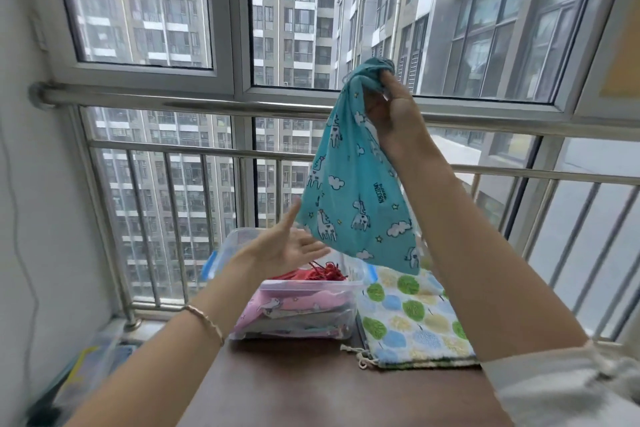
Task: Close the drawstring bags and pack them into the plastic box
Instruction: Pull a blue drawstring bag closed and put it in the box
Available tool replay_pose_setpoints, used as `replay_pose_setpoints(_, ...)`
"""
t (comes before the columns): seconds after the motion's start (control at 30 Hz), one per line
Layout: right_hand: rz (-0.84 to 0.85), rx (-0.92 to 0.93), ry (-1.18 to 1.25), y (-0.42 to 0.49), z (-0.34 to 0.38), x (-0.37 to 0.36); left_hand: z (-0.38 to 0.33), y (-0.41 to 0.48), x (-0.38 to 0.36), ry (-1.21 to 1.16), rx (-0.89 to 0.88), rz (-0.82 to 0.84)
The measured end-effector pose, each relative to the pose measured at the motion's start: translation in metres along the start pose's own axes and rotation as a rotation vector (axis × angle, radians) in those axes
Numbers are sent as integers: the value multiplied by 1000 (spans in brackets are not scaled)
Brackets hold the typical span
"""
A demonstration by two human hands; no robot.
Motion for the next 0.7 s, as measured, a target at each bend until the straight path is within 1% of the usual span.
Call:
replay_pose_setpoints(0.07,5,-47,127,9,-13,-5,9,4,-18,59,39,56)
replay_pose_setpoints(0.13,2,-81,188,16,-21,-2,5,8,-18,73,19,24)
replay_pose_setpoints(0.2,-7,-79,161,23,-19,13,-9,10,-7,19,-15,17)
replay_pose_setpoints(0.23,-38,-73,121,26,-16,28,-20,9,5,14,-41,4)
replay_pose_setpoints(0.27,-116,-73,61,33,-16,50,-32,8,19,43,-67,-13)
replay_pose_setpoints(0.3,-232,-77,-31,37,-16,78,-44,8,37,106,-91,-46)
replay_pose_setpoints(0.33,-356,-81,-179,39,-18,109,-52,6,50,201,-89,-70)
replay_pose_setpoints(0.37,-454,-100,-387,38,-22,136,-59,7,68,314,-77,-135)
replay_pose_setpoints(0.4,-495,-147,-607,35,-29,158,-65,6,82,435,-50,-195)
replay_pose_setpoints(0.43,-489,-218,-788,28,-41,176,-69,7,97,575,-38,-286)
replay_pose_setpoints(0.47,-448,-296,-935,21,-57,189,-75,9,111,731,-38,-381)
replay_pose_setpoints(0.5,-387,-366,-1071,14,-72,200,-81,11,124,909,-51,-474)
replay_pose_setpoints(0.53,-316,-424,-1190,7,-88,207,-86,14,132,1079,-65,-531)
replay_pose_setpoints(0.63,-112,-527,-1447,-6,-129,216,-83,21,138,1524,-30,-614)
replay_pose_setpoints(0.7,-37,-550,-1566,-10,-147,215,-76,21,131,1761,24,-648)
Point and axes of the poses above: each hand's wrist, its own y-axis towards the middle knuckle, its own x-axis out of the back of the hand, z = x × y, the point moved 9 cm from there along y, towards the middle knuckle, and after that the axes turned 7 degrees about -z, right-handed, at the moved point
